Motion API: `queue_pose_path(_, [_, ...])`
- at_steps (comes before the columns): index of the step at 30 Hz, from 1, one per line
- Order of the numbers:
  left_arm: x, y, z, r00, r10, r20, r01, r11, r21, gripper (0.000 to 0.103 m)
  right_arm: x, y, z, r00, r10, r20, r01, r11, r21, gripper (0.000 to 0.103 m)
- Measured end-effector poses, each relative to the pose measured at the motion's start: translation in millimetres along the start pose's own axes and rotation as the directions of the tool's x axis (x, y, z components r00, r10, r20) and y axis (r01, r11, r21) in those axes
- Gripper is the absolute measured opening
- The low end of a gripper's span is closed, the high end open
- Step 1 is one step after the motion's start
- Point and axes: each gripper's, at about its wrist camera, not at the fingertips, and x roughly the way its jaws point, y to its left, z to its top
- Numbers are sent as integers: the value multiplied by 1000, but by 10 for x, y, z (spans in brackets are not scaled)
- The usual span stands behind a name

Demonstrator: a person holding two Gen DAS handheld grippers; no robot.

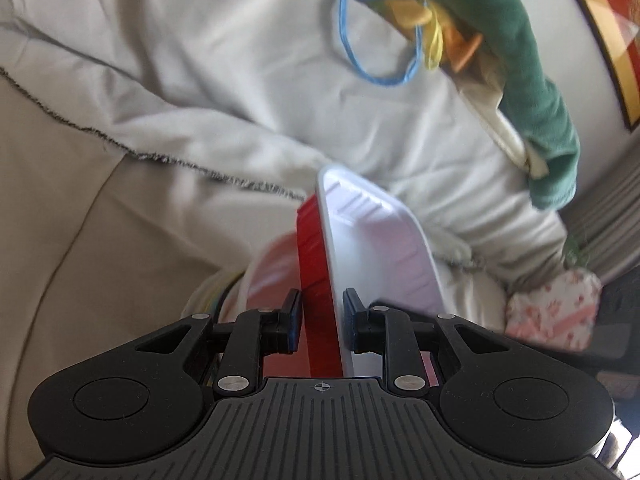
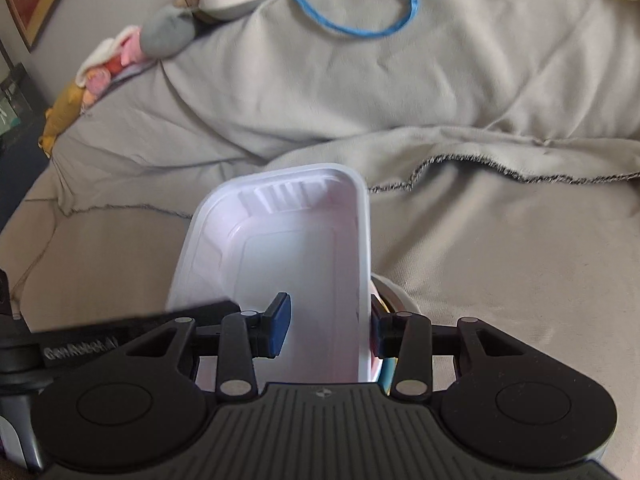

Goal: Organize plates and bowls
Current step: 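Lift the tray with both tools and carry it over the bowl stack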

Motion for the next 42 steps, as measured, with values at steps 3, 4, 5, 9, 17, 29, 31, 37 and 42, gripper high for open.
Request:
queue_pose_path(3, [70,2,12,1000,-17,14,17,1000,-8,25,47,14,-32,1000,-5,11,5,1000,-13,40])
queue_pose_path(4, [64,15,6,1000,-22,20,22,1000,-14,25,32,30,-48,1000,-10,22,10,1000,-23,40])
queue_pose_path(5, [40,25,4,999,-26,28,27,1000,-16,25,21,51,-58,999,-13,29,14,999,-33,40])
queue_pose_path(9, [-160,88,35,994,-74,84,77,996,-36,25,-18,134,-61,997,-49,58,52,997,-50,40])
queue_pose_path(17, [-258,281,41,996,-39,79,46,995,-89,25,-199,230,-143,994,-68,87,75,994,-75,40])
queue_pose_path(29, [-408,400,16,991,-98,92,110,985,-136,25,-211,378,-256,997,-62,46,67,993,-99,40])
queue_pose_path(31, [-363,354,3,986,-152,64,159,979,-124,25,-207,371,-271,999,-36,31,38,996,-84,40])
queue_pose_path(37, [-315,111,-71,958,-287,5,287,957,-52,25,-327,406,-265,999,15,35,-12,996,-83,40])
queue_pose_path(42, [-482,130,-82,987,-96,130,102,994,-39,25,-292,388,-302,999,-35,37,39,994,-100,40])
